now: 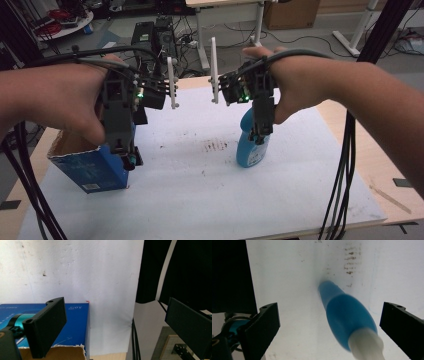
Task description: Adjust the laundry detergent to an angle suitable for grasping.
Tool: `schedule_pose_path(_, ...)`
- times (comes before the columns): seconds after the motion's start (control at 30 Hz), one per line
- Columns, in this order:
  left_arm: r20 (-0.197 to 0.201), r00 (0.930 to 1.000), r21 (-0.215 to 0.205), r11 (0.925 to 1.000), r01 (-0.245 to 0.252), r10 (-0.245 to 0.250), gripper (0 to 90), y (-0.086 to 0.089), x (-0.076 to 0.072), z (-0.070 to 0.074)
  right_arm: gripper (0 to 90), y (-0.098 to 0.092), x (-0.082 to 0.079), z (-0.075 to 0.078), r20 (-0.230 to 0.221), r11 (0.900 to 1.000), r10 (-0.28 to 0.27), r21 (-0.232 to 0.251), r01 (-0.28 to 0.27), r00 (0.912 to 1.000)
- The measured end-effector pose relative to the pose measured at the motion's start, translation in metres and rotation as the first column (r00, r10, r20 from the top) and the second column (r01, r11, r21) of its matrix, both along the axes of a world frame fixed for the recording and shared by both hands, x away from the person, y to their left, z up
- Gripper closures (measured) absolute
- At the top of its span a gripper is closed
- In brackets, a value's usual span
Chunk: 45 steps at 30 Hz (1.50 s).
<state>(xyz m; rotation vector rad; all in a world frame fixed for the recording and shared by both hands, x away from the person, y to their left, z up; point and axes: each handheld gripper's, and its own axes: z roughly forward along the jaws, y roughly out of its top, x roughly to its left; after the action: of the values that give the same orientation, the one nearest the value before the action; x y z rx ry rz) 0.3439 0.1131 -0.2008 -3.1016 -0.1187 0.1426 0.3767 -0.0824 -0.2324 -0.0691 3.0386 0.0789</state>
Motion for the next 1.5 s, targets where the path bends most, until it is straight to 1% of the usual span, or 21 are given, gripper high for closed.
schedule_pose_path(0.07,0.011,0.9999,-0.014,0.9999,-0.008,0.008,3.7,0.001,-0.001,0.003,1.8,-0.016,-0.004,0.009,0.019,1.000,-0.022,0.004,0.022,0.9996)
schedule_pose_path(0.1,0.011,0.9999,-0.014,0.9999,-0.008,0.008,3.7,0.001,-0.001,0.003,1.8,-0.016,-0.004,0.009,0.019,1.000,-0.022,0.004,0.022,0.9996)
schedule_pose_path(0.23,0.021,0.9997,-0.016,0.9998,-0.010,0.010,3.7,0.000,-0.002,0.006,1.8,-0.046,-0.010,0.014,0.028,0.997,-0.082,-0.003,0.082,0.9963)
schedule_pose_path(0.27,0.021,0.9997,-0.016,0.9998,-0.010,0.010,3.7,0.000,-0.002,0.006,1.8,-0.046,-0.010,0.014,0.028,0.997,-0.082,-0.003,0.082,0.9963)
schedule_pose_path(0.33,0.021,0.9997,-0.016,0.9998,-0.011,0.011,3.7,-0.001,-0.003,0.005,1.8,-0.065,-0.013,0.009,0.024,0.993,-0.116,-0.016,0.117,0.9929)
schedule_pose_path(0.37,0.020,0.9997,-0.013,0.9999,-0.010,0.011,3.7,-0.001,-0.003,0.006,1.8,-0.065,-0.013,0.009,0.024,0.993,-0.116,-0.016,0.117,0.9929)
schedule_pose_path(0.43,0.026,0.9995,-0.020,0.9996,-0.020,0.020,3.7,-0.002,-0.003,0.005,1.8,-0.078,-0.016,0.004,0.018,0.990,-0.141,-0.027,0.142,0.9898)
schedule_pose_path(0.53,0.032,0.9986,-0.027,0.9988,-0.040,0.041,3.7,-0.004,-0.002,0.005,1.8,-0.102,-0.020,-0.005,0.004,0.980,-0.193,-0.038,0.193,0.9811)
schedule_pose_path(0.63,0.044,0.9972,-0.042,0.9974,-0.059,0.061,3.7,-0.006,-0.001,0.005,1.8,-0.112,-0.022,-0.010,-0.001,0.978,-0.207,-0.034,0.206,0.9784)
schedule_pose_path(0.73,0.047,0.9959,-0.065,0.9951,-0.075,0.078,3.7,-0.010,-0.001,0.005,1.8,-0.123,-0.025,-0.016,-0.007,0.972,-0.235,-0.034,0.234,0.9720)
schedule_pose_path(0.8,0.050,0.9947,-0.076,0.9934,-0.086,0.090,3.8,-0.013,-0.002,0.004,1.7,-0.128,-0.027,-0.019,-0.007,0.971,-0.236,-0.034,0.235,0.9718)
schedule_pose_path(0.83,0.052,0.9940,-0.067,0.9934,-0.093,0.097,3.7,-0.015,-0.002,0.002,1.8,-0.131,-0.028,-0.021,-0.007,0.969,-0.246,-0.035,0.245,0.9693)
schedule_pose_path(0.9,0.062,0.9924,-0.051,0.9933,-0.104,0.107,3.8,-0.021,-0.002,-0.002,1.8,-0.134,-0.028,-0.022,-0.004,0.970,-0.242,-0.037,0.242,0.9702)
schedule_pose_path(0.97,0.070,0.9904,-0.058,0.9917,-0.115,0.119,3.7,-0.028,-0.001,-0.005,1.8,-0.136,-0.030,-0.024,-0.004,0.969,-0.244,-0.036,0.244,0.9697)
schedule_pose_path(1.03,0.070,0.9876,-0.091,0.9868,-0.134,0.140,3.8,-0.037,0.001,-0.009,1.8,-0.137,-0.031,-0.025,-0.005,0.967,-0.253,-0.027,0.253,0.9675)
schedule_pose_path(1.07,0.070,0.9876,-0.091,0.9868,-0.134,0.140,3.8,-0.037,0.001,-0.009,1.8,-0.137,-0.031,-0.025,-0.005,0.967,-0.253,-0.027,0.253,0.9675)
schedule_pose_path(1.2,0.084,0.9821,-0.126,0.9794,-0.157,0.169,3.8,-0.047,0.003,-0.011,1.8,-0.140,-0.032,-0.028,-0.010,0.967,-0.254,-0.024,0.253,0.9672)
schedule_pose_path(1.27,0.090,0.9757,-0.171,0.9683,-0.182,0.200,3.7,-0.058,0.007,-0.013,1.8,-0.142,-0.034,-0.030,-0.012,0.964,-0.267,-0.020,0.267,0.9636)
schedule_pose_path(1.4,0.099,0.9655,-0.224,0.9507,-0.214,0.241,3.8,-0.071,0.013,-0.017,1.8,-0.147,-0.035,-0.033,-0.014,0.964,-0.264,-0.022,0.264,0.9643)
schedule_pose_path(1.43,0.095,0.9617,-0.240,0.9434,-0.229,0.257,3.8,-0.075,0.015,-0.018,1.8,-0.148,-0.035,-0.033,-0.017,0.962,-0.271,-0.020,0.271,0.9625)
schedule_pose_path(1.5,0.090,0.9568,-0.258,0.9344,-0.245,0.276,3.7,-0.080,0.018,-0.021,1.8,-0.150,-0.035,-0.033,-0.016,0.962,-0.273,-0.017,0.272,0.9620)
